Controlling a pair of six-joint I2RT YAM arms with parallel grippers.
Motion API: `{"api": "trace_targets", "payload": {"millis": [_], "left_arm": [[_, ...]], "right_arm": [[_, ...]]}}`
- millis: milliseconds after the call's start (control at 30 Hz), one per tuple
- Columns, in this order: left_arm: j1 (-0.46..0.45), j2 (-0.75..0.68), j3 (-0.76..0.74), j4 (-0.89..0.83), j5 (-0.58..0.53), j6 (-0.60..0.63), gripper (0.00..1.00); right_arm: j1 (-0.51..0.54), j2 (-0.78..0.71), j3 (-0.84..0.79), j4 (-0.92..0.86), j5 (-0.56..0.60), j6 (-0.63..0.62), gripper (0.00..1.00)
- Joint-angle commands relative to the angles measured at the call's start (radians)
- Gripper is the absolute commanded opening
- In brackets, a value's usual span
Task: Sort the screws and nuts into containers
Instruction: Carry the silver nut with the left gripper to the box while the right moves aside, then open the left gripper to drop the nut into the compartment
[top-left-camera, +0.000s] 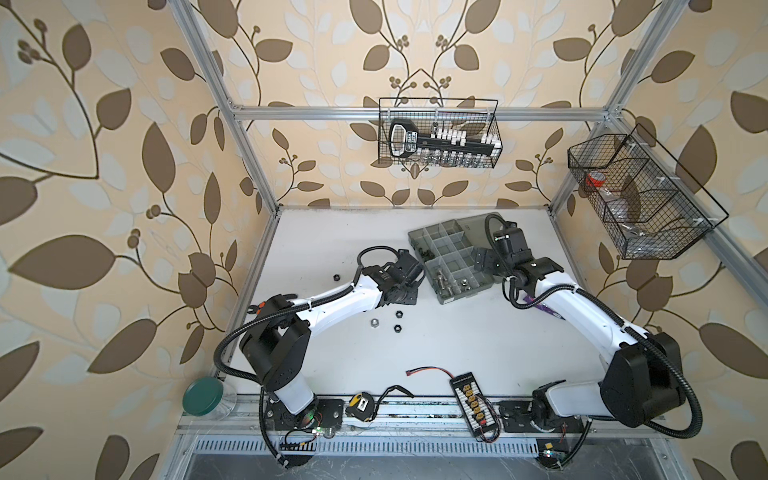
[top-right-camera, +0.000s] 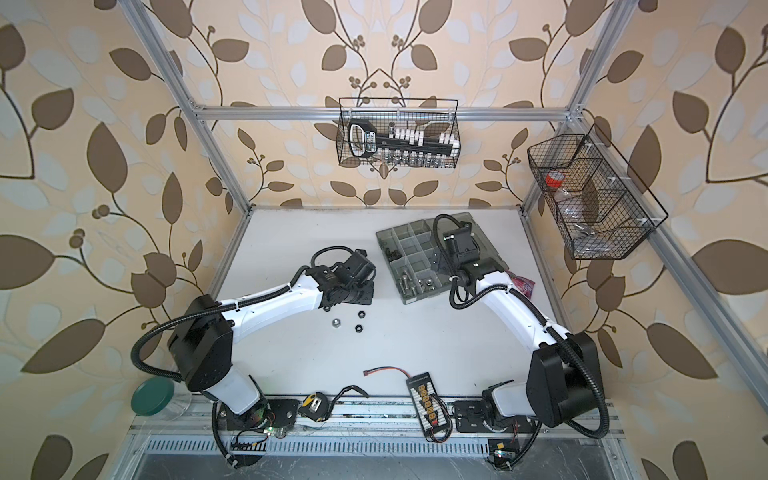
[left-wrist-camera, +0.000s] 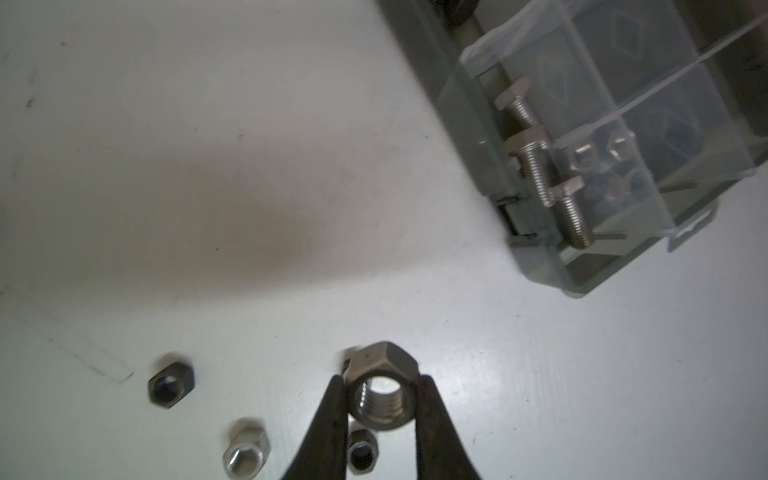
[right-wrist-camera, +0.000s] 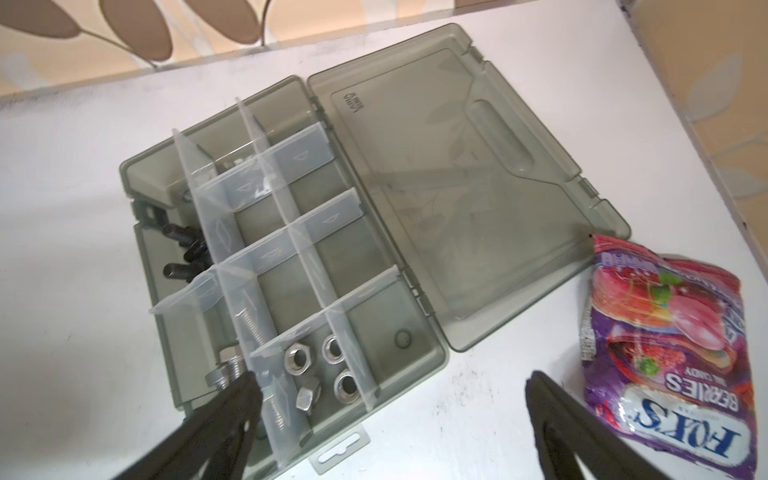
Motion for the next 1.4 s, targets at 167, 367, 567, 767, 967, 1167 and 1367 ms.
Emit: {"api": "trace_targets", "payload": {"millis": [167, 367, 567, 767, 967, 1167, 1367], "left_arm": [[-0.055, 0.196, 0.254, 0.074, 0.056, 0.060, 0.20], [-0.074, 0.332, 0.415, 0.073, 0.091, 0.083, 0.19], [-0.084, 0.429, 0.548, 0.080, 0.139, 0.106, 0.18], [-0.090, 0.504, 0.649, 0.050, 0.167, 0.111, 0.18], [-0.101, 0.526, 0.661, 0.047, 0.187, 0.105, 0.19], [-0.114, 0.537, 0.661, 0.043, 0.198, 0.095, 0.27], [-0.116, 0.517, 0.654, 0.038, 0.172, 0.098, 0.42]], "right_arm": [[-0.102, -0.071, -0.102, 0.060, -0.008, 0.051, 1.00], [-0.115, -0.076, -0.110, 0.078, -0.011, 0.045, 1.00], [-0.118, -0.083, -0.111, 0.085, -0.013, 0.047, 1.00], [-0.119, -0.098, -0.121, 0.085, -0.004, 0.046, 1.00], [-0.124, -0.114, -0.116, 0.085, -0.003, 0.043, 1.00], [-0.124, -0.115, -0.112, 0.082, -0.011, 0.042, 1.00], [-0.124, -0.116, -0.115, 0.080, -0.023, 0.037, 1.00]]}}
